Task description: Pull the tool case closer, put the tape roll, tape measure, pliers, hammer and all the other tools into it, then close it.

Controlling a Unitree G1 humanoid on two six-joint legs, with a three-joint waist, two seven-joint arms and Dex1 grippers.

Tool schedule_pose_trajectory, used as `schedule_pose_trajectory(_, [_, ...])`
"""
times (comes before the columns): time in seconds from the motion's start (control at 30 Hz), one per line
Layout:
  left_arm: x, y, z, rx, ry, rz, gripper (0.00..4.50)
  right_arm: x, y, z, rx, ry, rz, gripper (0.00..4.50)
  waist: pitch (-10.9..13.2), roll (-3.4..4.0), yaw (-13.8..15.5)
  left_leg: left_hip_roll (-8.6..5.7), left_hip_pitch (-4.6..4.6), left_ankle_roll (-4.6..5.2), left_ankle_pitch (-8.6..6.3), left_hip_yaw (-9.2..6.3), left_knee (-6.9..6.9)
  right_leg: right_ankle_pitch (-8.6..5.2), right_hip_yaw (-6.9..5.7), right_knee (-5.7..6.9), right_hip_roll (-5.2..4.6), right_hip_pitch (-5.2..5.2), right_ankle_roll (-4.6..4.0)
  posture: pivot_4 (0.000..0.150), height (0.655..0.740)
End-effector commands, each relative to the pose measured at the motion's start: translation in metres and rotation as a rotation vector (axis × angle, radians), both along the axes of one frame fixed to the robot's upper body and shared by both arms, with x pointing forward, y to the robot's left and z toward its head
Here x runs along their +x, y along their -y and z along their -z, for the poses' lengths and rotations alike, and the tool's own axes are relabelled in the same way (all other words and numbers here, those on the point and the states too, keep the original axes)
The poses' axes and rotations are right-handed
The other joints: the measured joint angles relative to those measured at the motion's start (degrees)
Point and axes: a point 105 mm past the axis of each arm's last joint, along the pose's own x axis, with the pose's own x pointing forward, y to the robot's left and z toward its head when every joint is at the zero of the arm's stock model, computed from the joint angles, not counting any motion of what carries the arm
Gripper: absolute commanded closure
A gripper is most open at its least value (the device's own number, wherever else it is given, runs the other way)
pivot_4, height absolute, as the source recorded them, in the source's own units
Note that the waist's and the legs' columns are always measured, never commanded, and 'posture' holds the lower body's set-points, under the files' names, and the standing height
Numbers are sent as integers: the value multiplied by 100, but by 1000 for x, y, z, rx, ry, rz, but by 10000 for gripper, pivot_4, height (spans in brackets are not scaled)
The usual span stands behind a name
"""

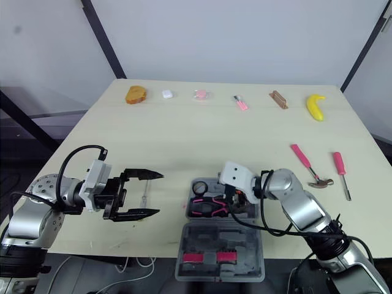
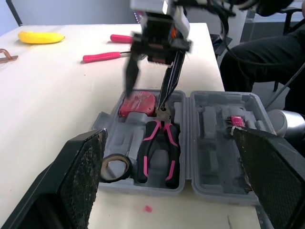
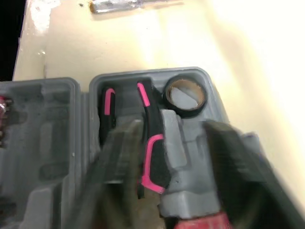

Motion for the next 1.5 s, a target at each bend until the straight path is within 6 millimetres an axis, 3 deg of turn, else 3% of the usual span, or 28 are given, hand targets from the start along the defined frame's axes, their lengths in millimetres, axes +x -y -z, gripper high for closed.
schedule_pose_trajectory(0.03, [-1,2,-5,-10,25,10,0,2,-3,-7,53,61,-14,43693,0,0,-3,1,0,0,0,0,0,0,0,0,1,0,0,1500,7400])
schedule_pose_trajectory(0.47, [-2,0,-2,-2,24,-1,0,7,7,39,44,-49,32,44561,0,0,6,1,1,0,0,0,0,0,0,-1,1,1,0,1500,7400])
schedule_pose_trajectory(0.57, [-1,-1,1,20,31,-8,0,7,17,73,-45,-116,79,44561,-2,-3,7,1,4,0,0,1,0,0,0,-1,2,3,0,1500,7400])
schedule_pose_trajectory(0.73, [-3,-1,3,12,15,-10,0,0,28,104,-161,-191,103,44561,-15,-7,1,1,29,0,0,5,-1,-1,6,5,2,21,-1,1500,7400])
schedule_pose_trajectory(1.0, [-3,-3,7,28,-5,-35,0,-22,47,153,-383,-322,87,44561,-111,-25,4,6,205,0,-2,12,-50,-32,9,-11,2,168,-45,1500,7400])
schedule_pose_trajectory(1.07, [-3,-3,8,28,-6,-36,0,-21,45,154,-368,-323,98,44561,-159,-60,8,8,251,0,-2,11,-80,-39,6,-24,2,209,-58,1500,7400])
schedule_pose_trajectory(1.13, [-4,-3,9,26,-9,-39,0,-20,45,155,-374,-320,105,44561,-183,-50,7,10,299,0,-2,15,-105,-42,7,-49,1,248,-61,1500,7400])
schedule_pose_trajectory(1.33, [-4,-3,11,23,-13,-45,0,-16,54,163,-437,-274,108,44561,-229,-30,-1,20,309,-1,-2,16,-114,-44,5,-67,4,255,-65,1500,7400])
schedule_pose_trajectory(1.4, [-4,-4,10,24,-13,-47,0,-9,46,152,-359,-246,132,44561,-234,-31,-2,22,312,-1,-2,16,-115,-45,5,-66,5,255,-68,1500,7400])
schedule_pose_trajectory(1.5, [-3,-9,11,25,-10,-67,0,7,26,118,-176,-155,162,44561,-230,-26,3,28,309,-1,-2,15,-115,-46,5,-67,4,254,-71,1500,7400])
